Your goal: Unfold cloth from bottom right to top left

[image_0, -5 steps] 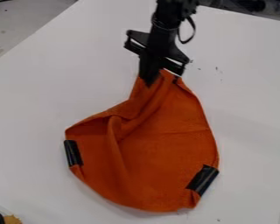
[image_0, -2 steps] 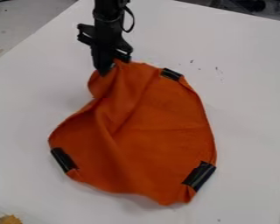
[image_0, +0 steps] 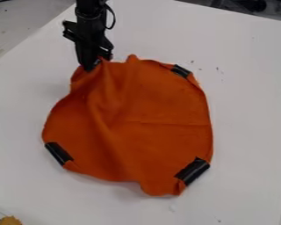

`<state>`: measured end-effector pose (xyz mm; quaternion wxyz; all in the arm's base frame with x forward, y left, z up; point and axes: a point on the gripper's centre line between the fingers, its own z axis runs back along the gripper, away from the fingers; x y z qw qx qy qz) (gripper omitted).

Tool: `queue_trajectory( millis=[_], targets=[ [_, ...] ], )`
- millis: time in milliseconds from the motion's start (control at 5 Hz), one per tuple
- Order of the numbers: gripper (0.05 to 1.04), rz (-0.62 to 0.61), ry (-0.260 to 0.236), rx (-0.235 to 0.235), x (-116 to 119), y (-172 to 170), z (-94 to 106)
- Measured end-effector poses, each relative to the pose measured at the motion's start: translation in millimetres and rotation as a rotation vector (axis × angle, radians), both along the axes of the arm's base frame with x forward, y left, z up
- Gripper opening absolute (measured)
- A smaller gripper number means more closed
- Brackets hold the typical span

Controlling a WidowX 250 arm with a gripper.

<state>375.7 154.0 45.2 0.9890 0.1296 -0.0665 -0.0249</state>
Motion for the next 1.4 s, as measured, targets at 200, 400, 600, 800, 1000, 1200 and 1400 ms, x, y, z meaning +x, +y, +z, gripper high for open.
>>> queue_trajectory(
  millis=[200, 400, 600, 800, 1000, 1200, 1400],
  targets=[
    [0.054, -0.014, 0.008, 0.018, -1, 6, 0.9],
    [0.054, 0.024, 0.012, 0.005, -12, 12, -10.0],
    [0.069, 0.027, 0.007, -0.008, -16, 17, -13.1],
    [0.218, -0.01, 0.008, -0.016, -13, 19, -7.9],
    [0.437, -0.022, -0.013, 0.013, -10, 28, 13.2],
    [0.761, -0.032, -0.041, 0.04, -4, 36, 43.7],
    [0.981, -0.021, -0.04, 0.016, -5, 33, 46.4]
  ],
)
